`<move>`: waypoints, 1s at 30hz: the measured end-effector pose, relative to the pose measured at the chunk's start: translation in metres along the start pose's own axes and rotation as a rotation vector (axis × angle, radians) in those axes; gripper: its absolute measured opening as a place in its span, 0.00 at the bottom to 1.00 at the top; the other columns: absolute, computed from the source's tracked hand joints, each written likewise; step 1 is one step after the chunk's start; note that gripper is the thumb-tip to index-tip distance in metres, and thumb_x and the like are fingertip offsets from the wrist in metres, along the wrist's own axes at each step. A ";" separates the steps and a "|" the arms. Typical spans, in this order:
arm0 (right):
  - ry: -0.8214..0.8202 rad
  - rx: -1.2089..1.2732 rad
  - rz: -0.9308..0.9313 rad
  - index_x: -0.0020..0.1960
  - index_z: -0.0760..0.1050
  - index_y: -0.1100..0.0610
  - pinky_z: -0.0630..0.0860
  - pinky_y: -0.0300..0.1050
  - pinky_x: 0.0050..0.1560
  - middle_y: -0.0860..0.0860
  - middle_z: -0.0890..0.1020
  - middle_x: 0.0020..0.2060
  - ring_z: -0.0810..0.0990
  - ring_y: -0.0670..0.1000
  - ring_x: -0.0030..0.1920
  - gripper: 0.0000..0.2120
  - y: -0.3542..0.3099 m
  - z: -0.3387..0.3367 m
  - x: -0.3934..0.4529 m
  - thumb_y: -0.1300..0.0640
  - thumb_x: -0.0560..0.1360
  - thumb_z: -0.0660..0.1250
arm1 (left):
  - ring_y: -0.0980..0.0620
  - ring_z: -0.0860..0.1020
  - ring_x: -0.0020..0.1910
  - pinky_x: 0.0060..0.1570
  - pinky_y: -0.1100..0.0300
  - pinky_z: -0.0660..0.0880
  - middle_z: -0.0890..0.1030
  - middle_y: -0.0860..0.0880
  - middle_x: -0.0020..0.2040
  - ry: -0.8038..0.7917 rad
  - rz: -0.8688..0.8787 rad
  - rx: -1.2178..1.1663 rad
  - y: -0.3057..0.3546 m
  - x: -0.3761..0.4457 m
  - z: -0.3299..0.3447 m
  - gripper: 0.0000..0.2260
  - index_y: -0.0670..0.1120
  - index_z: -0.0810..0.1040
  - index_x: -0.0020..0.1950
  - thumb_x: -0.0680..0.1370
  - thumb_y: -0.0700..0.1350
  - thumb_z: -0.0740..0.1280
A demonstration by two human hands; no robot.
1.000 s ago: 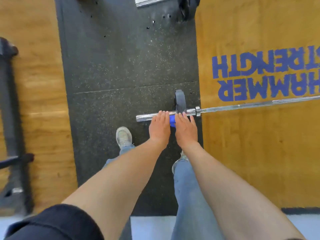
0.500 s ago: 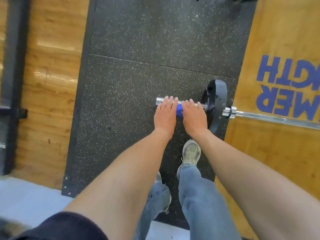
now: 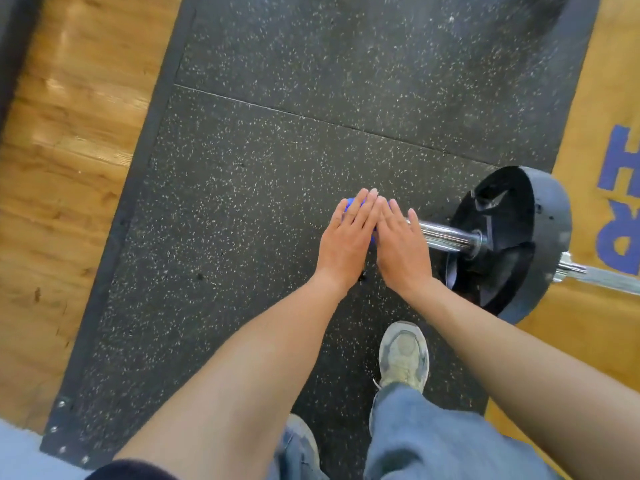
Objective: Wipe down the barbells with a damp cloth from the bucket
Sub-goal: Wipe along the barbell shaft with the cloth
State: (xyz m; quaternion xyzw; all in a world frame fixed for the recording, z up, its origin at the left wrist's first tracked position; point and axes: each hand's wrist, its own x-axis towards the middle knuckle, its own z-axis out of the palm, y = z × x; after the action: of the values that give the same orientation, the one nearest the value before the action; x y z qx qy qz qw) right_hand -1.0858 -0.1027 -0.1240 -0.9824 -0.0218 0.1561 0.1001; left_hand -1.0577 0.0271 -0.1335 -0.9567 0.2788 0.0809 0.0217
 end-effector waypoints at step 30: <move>0.685 -0.136 0.318 0.83 0.48 0.61 0.44 0.61 0.80 0.56 0.50 0.82 0.47 0.54 0.82 0.37 0.083 -0.032 -0.108 0.52 0.81 0.63 | 0.41 0.63 0.75 0.80 0.49 0.54 0.67 0.43 0.73 0.105 0.180 -0.260 0.068 0.013 0.025 0.43 0.39 0.57 0.80 0.69 0.47 0.72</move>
State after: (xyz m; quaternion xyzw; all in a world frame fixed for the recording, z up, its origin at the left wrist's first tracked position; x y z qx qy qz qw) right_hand -1.1777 -0.1980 -0.0783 -0.9732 0.1553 -0.1693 0.0105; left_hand -1.0869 -0.0351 -0.1600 -0.9255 0.3514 0.0679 -0.1240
